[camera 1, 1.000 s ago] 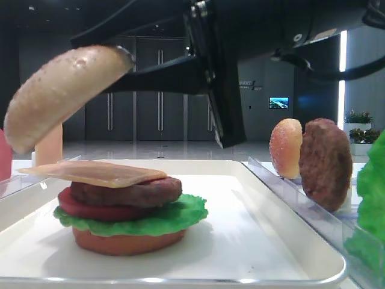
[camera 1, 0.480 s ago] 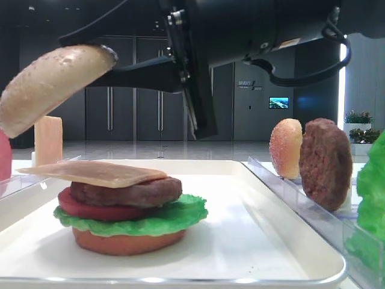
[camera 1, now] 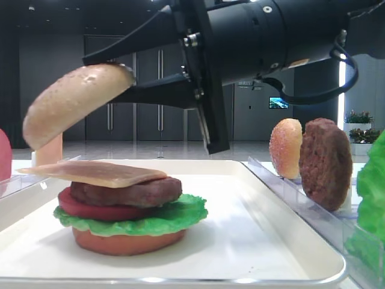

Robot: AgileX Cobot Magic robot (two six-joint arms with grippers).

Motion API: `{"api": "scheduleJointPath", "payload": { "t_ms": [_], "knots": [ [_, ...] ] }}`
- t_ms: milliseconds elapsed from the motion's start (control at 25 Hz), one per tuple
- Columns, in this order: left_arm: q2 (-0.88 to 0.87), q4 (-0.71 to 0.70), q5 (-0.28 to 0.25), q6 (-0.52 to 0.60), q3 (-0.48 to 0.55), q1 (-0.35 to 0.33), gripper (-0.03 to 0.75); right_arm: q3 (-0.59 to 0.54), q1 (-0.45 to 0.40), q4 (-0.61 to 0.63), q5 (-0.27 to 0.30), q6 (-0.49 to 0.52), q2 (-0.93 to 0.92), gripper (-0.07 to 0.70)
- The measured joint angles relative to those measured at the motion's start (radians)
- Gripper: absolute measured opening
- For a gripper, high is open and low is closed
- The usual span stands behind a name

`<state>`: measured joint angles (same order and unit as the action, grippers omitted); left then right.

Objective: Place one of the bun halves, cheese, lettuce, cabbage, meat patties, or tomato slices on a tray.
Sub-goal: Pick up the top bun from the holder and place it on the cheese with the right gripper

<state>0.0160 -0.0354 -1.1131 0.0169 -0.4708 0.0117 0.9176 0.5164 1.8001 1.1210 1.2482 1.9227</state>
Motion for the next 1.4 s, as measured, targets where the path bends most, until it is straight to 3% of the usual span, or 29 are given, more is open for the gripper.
{"api": "scheduleJointPath", "payload": {
  "t_ms": [320,1400],
  "knots": [
    [0.0,0.0,0.0,0.0,0.0,0.0,0.391,0.0,-0.019,0.0,0.025,0.002,0.0,0.209],
    [0.0,0.0,0.0,0.0,0.0,0.0,0.391,-0.013,-0.018,0.0,0.027,0.03,0.004,0.206]
  ]
}}
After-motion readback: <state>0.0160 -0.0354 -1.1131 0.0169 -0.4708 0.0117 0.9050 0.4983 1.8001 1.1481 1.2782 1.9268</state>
